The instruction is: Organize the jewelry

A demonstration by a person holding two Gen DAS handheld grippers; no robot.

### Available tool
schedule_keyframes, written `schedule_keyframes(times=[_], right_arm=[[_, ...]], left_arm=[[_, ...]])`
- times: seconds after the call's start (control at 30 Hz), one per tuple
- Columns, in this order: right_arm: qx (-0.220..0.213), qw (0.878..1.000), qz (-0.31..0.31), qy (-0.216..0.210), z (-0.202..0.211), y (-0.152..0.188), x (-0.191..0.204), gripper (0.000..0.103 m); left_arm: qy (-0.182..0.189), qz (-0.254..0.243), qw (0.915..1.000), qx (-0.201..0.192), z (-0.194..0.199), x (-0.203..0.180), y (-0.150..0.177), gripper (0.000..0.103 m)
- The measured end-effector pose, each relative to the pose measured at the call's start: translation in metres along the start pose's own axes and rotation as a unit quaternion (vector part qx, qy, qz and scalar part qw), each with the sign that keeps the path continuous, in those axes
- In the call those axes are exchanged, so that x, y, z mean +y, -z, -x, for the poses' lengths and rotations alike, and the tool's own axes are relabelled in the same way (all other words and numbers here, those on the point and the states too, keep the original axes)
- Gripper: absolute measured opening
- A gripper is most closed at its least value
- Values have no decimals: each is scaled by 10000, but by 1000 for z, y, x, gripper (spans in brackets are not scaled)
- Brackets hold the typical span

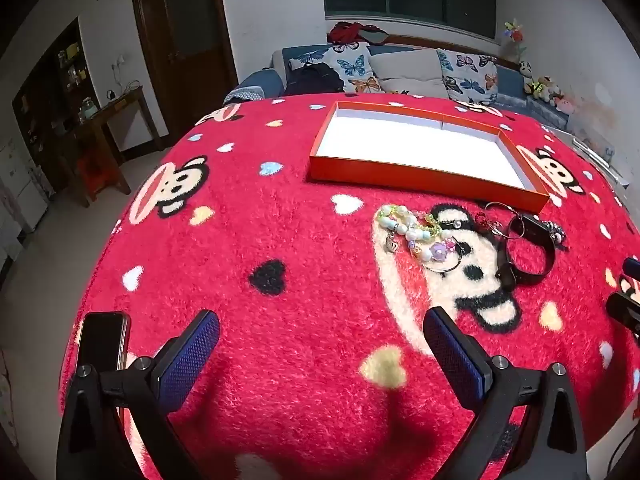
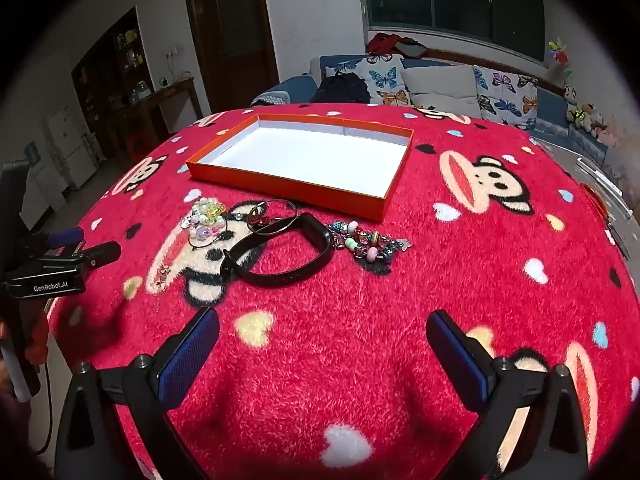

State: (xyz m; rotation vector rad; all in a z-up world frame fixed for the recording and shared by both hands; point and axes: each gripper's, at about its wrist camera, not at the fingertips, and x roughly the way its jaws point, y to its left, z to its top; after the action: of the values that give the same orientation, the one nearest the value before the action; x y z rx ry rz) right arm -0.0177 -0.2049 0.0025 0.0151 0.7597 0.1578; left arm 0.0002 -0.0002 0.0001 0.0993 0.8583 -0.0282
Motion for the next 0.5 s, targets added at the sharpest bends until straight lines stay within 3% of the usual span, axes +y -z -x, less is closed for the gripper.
schedule_keyframes(times=[0.27,0.5], right_arm=[[5,10000,-6,-53,0,0,1,103],[15,10000,-9,-52,0,0,-1,103]], left_arm=[[136,108,9998,110,-12,8,2,103],[-43,-134,9999,-19,-2,-6,3,103]])
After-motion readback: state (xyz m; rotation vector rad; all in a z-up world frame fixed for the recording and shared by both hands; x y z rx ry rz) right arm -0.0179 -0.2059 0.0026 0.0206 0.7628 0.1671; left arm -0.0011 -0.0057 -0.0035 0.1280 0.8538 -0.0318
